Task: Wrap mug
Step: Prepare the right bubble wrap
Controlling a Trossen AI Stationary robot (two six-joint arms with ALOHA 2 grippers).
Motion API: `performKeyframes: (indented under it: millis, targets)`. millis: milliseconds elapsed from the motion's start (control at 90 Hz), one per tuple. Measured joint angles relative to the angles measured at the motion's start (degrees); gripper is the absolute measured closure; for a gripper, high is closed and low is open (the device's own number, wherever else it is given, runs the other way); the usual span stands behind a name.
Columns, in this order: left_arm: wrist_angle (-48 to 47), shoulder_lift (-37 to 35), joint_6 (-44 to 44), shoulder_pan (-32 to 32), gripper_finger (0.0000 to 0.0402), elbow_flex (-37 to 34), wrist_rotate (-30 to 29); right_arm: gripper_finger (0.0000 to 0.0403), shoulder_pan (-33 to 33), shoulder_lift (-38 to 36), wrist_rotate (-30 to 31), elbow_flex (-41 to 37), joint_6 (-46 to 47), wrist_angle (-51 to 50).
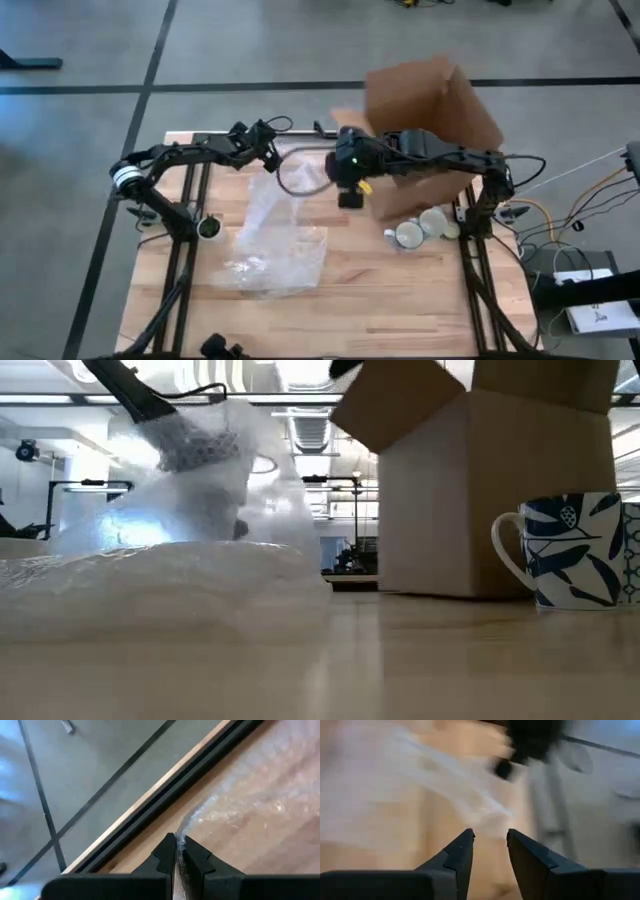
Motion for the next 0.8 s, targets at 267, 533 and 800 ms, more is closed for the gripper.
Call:
performKeyframes:
  millis: [267, 533, 800]
  targets:
    - [-0.03, -0.53, -0.17, -0.11, 0.0401, 0.0, 4.85, 0.0329, 7.4, -0.17, 8.11, -3.26, -1.71, -1.5]
    - [-2.35, -7.57, -0.19, -2.17, 0.0389, 0.0, 9.78, 0.0371, 8.1, 0.06, 2.59, -4.13, -1.4, -1.09]
    - [-1.59, -25.25, -0.51, -4.28, 0.0319, 0.92, 16.58, 0.0393, 9.37, 1.18, -0.27, -11.17, -0.97, 1.7]
